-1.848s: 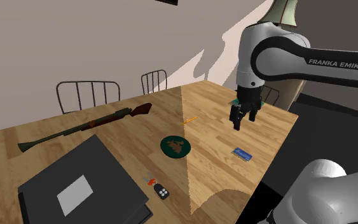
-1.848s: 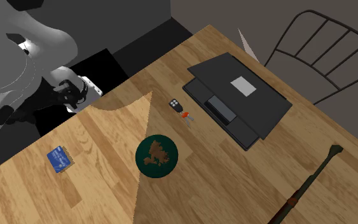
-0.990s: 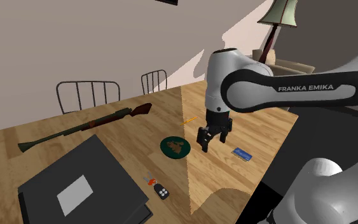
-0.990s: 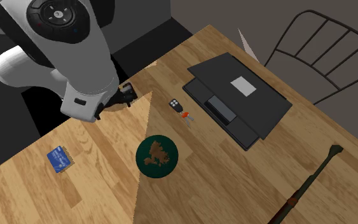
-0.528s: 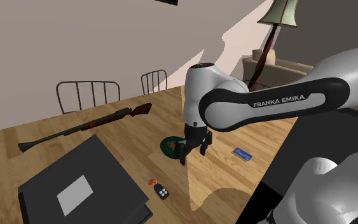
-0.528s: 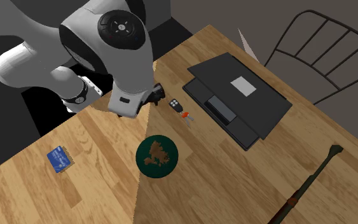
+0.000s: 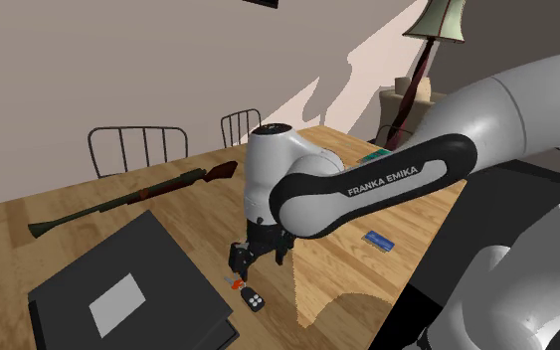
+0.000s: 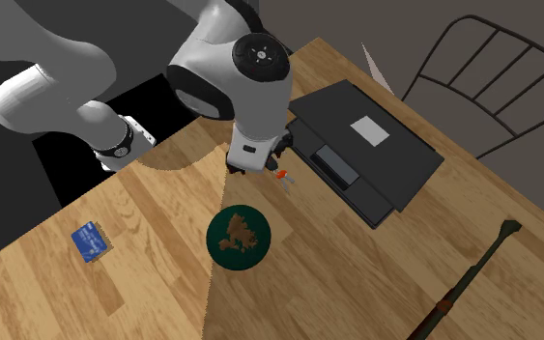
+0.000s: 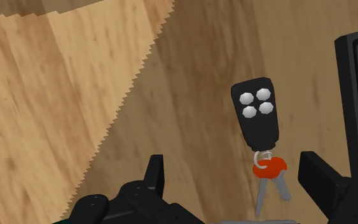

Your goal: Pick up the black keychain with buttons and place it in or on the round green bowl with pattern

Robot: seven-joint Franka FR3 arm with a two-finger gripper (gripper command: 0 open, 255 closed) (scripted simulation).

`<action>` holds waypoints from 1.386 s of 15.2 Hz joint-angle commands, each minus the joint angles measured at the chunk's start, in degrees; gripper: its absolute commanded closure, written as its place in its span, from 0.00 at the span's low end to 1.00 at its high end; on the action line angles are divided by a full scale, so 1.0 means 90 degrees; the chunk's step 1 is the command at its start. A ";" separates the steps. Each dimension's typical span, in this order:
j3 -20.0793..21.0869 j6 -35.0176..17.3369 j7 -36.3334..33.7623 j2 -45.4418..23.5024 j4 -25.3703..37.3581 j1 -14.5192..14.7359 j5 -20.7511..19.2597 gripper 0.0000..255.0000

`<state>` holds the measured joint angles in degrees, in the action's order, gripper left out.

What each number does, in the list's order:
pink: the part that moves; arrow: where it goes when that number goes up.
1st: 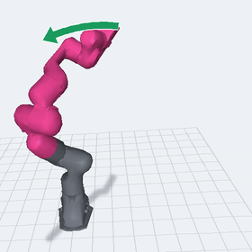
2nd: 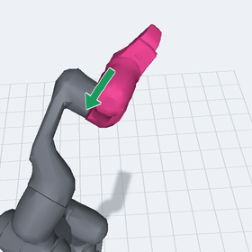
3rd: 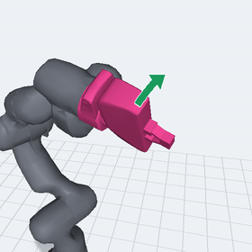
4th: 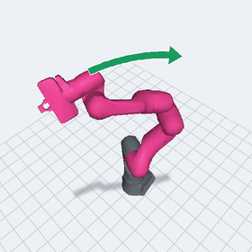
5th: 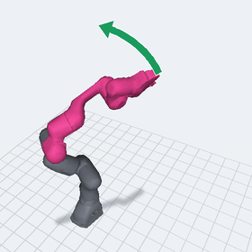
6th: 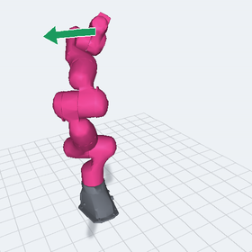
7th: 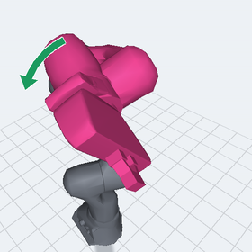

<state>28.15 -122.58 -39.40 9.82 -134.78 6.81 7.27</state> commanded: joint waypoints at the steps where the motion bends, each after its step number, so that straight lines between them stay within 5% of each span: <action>1: 0.0159 -0.0271 -0.0309 -0.0414 0.0211 0.0030 -0.0151 0.00; 10: 0.0267 -0.1065 -0.0653 -0.1062 0.0038 0.0064 -0.0495 0.00; 18: 0.0266 -0.1064 -0.0653 -0.1061 0.0038 0.0065 -0.0494 0.00; 19: 0.0266 -0.1064 -0.0653 -0.1061 0.0038 0.0065 -0.0494 1.00; 21: 0.0266 -0.1065 -0.0653 -0.1062 0.0038 0.0064 -0.0495 1.00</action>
<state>30.54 -132.08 -45.22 0.60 -134.29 7.38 2.86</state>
